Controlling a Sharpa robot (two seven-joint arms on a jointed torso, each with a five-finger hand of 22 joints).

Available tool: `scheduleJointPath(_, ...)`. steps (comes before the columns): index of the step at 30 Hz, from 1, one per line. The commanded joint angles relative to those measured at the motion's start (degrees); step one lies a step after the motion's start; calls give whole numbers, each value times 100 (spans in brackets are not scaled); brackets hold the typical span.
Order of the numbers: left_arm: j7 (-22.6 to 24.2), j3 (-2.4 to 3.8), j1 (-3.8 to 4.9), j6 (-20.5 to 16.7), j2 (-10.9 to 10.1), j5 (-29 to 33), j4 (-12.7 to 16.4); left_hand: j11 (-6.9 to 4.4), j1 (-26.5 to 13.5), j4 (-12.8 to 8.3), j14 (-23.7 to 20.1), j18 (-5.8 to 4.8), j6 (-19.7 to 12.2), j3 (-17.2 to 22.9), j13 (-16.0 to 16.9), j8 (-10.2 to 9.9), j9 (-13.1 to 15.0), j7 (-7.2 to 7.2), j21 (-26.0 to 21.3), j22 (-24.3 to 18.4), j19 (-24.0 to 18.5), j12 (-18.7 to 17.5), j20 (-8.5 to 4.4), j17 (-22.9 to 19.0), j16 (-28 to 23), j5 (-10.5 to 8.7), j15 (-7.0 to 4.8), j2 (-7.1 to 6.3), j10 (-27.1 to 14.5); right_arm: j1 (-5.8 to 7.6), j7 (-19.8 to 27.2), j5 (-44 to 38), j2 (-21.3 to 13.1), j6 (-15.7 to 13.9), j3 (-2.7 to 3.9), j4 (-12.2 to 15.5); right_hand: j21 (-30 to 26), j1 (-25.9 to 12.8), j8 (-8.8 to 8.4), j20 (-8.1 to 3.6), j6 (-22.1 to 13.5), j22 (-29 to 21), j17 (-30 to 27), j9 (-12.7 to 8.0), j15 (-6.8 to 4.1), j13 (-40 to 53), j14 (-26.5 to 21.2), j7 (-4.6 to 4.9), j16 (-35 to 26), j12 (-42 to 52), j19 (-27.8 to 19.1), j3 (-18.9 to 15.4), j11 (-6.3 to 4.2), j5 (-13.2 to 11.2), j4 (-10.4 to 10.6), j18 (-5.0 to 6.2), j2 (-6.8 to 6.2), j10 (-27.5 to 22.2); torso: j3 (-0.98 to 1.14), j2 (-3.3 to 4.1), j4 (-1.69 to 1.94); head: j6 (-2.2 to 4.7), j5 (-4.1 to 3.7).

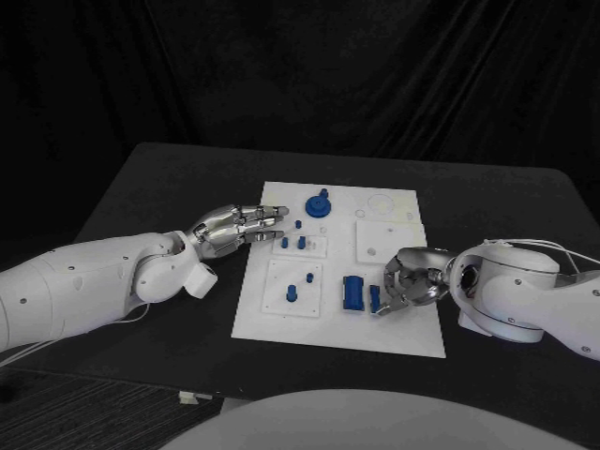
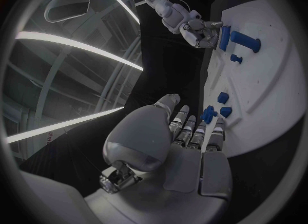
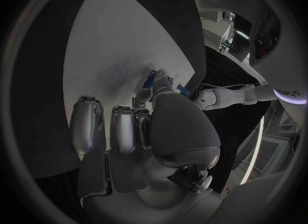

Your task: Assemble the parts on the task board

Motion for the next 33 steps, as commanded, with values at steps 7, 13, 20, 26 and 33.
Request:
scheduleJointPath(7,86,5,-12,79,15,34,10,37,-56,-1,11,80,8,43,7,34,9,11,35,-9,33,15,-12,7,31,38,20,4,-5,-25,-146,-39,48,-58,1,-49,-64,-14,66,-29,130,1062,368,70,-35,1510,391,4,-8,20,86,27,-31,-32,23,24,129,610,-1,0,-2,0,4)
scheduleJointPath(13,90,5,-14,82,13,33,10,37,-56,-1,11,80,8,43,7,34,9,11,35,-9,33,15,-12,7,31,38,20,4,-5,-31,-205,-39,78,-66,1,-72,-67,-45,105,-29,191,1061,373,115,-35,1510,393,3,-6,20,85,17,-32,-25,44,24,148,610,0,1,1,0,17)
scheduleJointPath(20,92,5,-19,92,22,33,2,40,-58,-3,10,80,5,54,7,33,8,12,34,-12,32,14,-12,6,29,39,21,5,-5,-41,-332,-40,121,50,1,-103,-82,140,172,-36,313,1057,356,210,-47,1510,389,-18,-15,20,81,45,-49,-69,-90,28,194,610,-1,0,0,0,16)
scheduleJointPath(26,100,5,-23,91,16,33,4,40,-58,-3,10,80,5,54,7,33,8,12,34,-12,32,14,-12,6,29,39,21,5,-5,-50,-391,-40,131,167,1,-118,-123,285,184,-45,353,1046,364,256,-55,1510,389,-25,-14,20,65,20,-55,-85,-221,36,155,610,-1,0,-1,0,31)
scheduleJointPath(33,113,5,-26,73,-11,33,20,40,-58,-3,10,80,5,54,7,33,8,12,34,-12,32,14,-12,6,29,39,21,5,-5,-54,-333,-40,76,161,1,-113,-160,278,169,-49,344,1035,396,266,-56,1510,394,-21,-2,20,49,-62,-52,-88,-248,43,67,610,0,2,1,0,33)
